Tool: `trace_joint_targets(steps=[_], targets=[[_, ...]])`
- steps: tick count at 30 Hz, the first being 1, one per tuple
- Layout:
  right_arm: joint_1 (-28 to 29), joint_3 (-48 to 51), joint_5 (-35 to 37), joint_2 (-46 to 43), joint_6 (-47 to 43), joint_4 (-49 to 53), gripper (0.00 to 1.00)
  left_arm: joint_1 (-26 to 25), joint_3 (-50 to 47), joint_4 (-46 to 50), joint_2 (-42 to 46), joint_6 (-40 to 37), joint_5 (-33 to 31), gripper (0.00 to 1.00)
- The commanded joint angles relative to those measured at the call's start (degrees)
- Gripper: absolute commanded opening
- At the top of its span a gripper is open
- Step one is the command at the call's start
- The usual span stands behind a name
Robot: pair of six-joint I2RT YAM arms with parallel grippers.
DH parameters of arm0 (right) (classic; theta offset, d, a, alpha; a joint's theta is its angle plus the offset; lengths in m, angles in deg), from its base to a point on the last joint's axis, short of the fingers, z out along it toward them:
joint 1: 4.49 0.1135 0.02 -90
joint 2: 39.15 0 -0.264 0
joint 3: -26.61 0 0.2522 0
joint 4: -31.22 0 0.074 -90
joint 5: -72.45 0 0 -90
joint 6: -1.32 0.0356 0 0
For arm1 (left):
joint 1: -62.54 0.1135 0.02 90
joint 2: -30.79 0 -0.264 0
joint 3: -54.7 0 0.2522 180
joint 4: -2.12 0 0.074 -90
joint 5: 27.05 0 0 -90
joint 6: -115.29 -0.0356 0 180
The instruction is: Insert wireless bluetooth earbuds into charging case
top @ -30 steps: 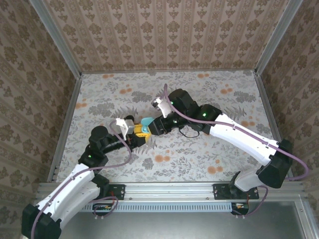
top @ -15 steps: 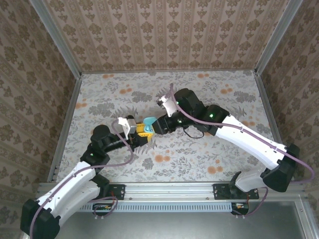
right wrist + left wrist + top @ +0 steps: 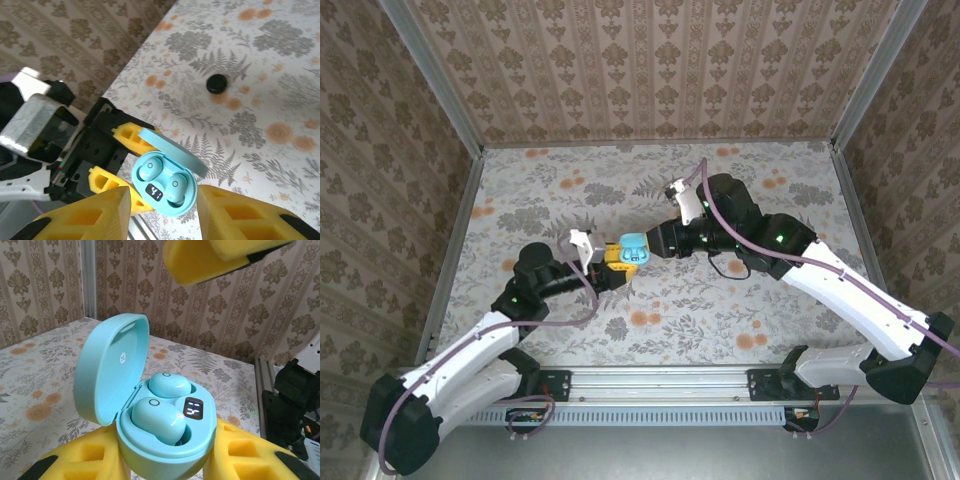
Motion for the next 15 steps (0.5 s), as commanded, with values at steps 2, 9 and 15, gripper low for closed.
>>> trace_joint_targets(steps=[2, 9, 15], targets=[[1.94, 0.95, 5.84, -0.41, 4.6, 2.12, 0.4, -0.63, 3.23, -3.26, -1.61, -1.66, -1.48, 0.28], [-2.17, 5.1, 7.35, -5.35, 6.12, -1.2, 0.42, -1.1, 4.24, -5.15, -3.92, -1.2, 1.38, 0.28], [-11.29, 6.15, -8.01, -4.07, 9.11, -5.28, 0.42, -2.11, 5.94, -8.53, -6.4, -0.76, 6.1, 0.28]])
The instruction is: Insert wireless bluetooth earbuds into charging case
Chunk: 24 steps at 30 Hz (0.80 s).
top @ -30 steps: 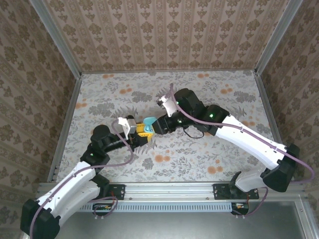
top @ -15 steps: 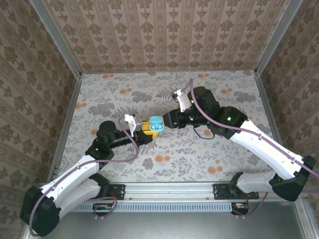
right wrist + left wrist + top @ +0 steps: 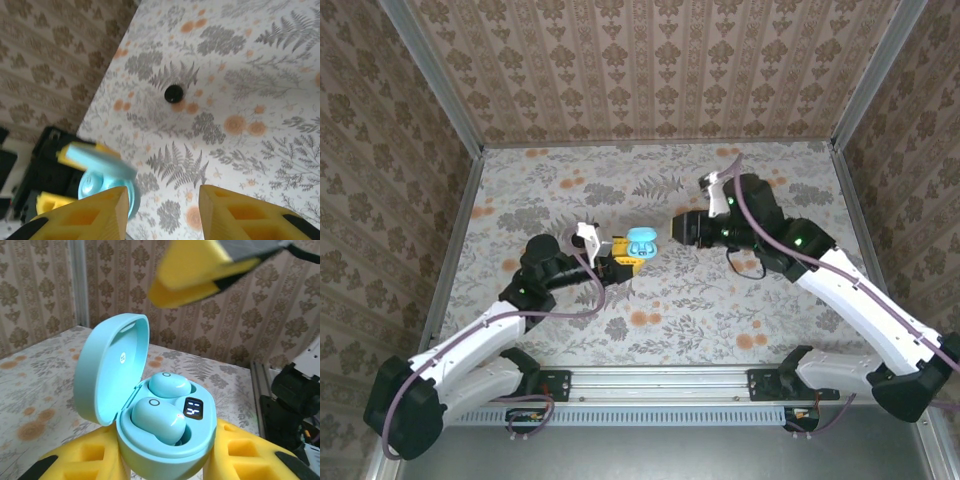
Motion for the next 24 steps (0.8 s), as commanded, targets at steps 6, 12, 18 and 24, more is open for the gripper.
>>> trace_joint_targets(steps=[6, 12, 18, 24], targets=[[-1.88, -1.18, -15.32, 5.74, 2.25, -5.05, 0.47, -2.22, 6.16, -4.23, -3.62, -1.73, 5.44, 0.28], [-1.86, 1.2, -18.75, 3.92, 2.12, -6.7, 0.49, -2.5, 7.84, -5.2, -5.99, -1.38, 5.57, 0.28], [-1.97, 3.88, -19.48, 1.33, 2.53, -6.43, 0.53, -2.59, 8.05, -8.12, -7.68, 0.32, 5.2, 0.28], [-3.28, 8.39, -20.19, -1.49, 8.09, -12.21, 0.6, -2.64, 7.61, -10.17, -8.03, 1.74, 3.44, 0.28]])
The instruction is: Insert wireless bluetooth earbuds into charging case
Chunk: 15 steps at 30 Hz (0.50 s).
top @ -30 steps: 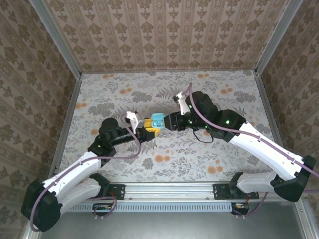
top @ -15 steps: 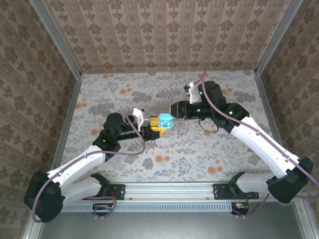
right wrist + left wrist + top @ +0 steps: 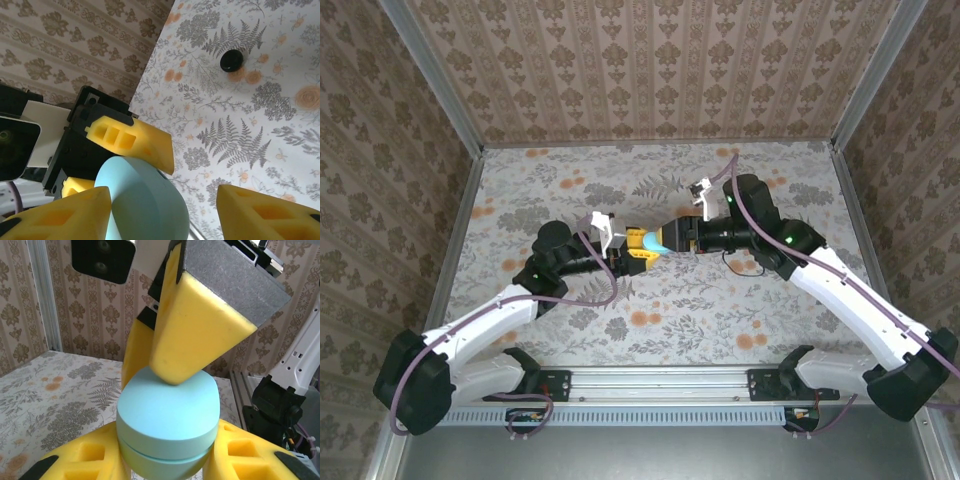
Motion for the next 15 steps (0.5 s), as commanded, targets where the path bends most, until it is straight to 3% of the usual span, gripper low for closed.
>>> trace_joint_targets(steps=[1, 9, 15], targets=[[-0.88, 3.3, -2.6, -2.1, 5.31, -6.51, 0.61, -0.2, 1.26, -4.42, 0.18, 1.83, -0.95, 0.28], [-0.89, 11.78, -7.62, -1.68, 19.48, -25.52, 0.6, -0.17, 0.67, -6.22, 0.01, 4.31, -2.92, 0.29], [-0.88, 14.31, -8.71, -1.07, 24.97, -33.21, 0.45, -0.24, 0.04, -5.64, 0.27, 5.36, -4.71, 0.29]])
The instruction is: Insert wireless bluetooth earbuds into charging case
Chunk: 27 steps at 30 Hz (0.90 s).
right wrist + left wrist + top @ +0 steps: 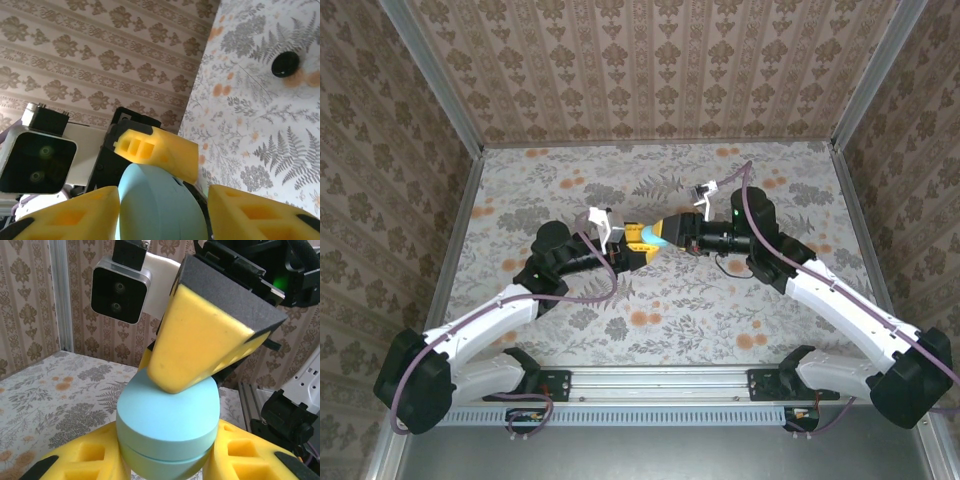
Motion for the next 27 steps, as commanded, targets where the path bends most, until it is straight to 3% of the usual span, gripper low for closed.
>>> trace_joint_targets(steps=[1, 5, 9, 15, 19, 27], targets=[[-0.01, 1.47, -2.35, 0.73, 5.38, -6.82, 0.41, -0.24, -0.02, -3.3, 0.63, 1.78, -1.04, 0.29], [-0.07, 2.31, -2.1, 1.04, 6.76, -8.43, 0.29, -0.2, 0.0, -1.84, 0.9, 1.61, -1.44, 0.3], [-0.03, 2.56, -1.16, 1.21, 7.15, -8.86, 0.26, -0.24, -0.16, -0.21, 1.63, 0.93, -1.95, 0.38], [-1.11, 2.34, 2.1, 2.12, 6.93, -5.27, 0.25, -0.24, -0.77, 9.1, 6.65, -4.28, -3.86, 0.67], [-3.37, 3.16, 4.37, 3.5, 6.82, -2.74, 0.24, -0.08, -2.5, 17.6, 12.69, -8.08, -9.21, 0.83], [-5.13, 3.44, 7.29, 14.0, 0.54, -4.14, 0.28, 1.13, -6.31, 33.03, 25.59, -10.33, -21.46, 0.88]])
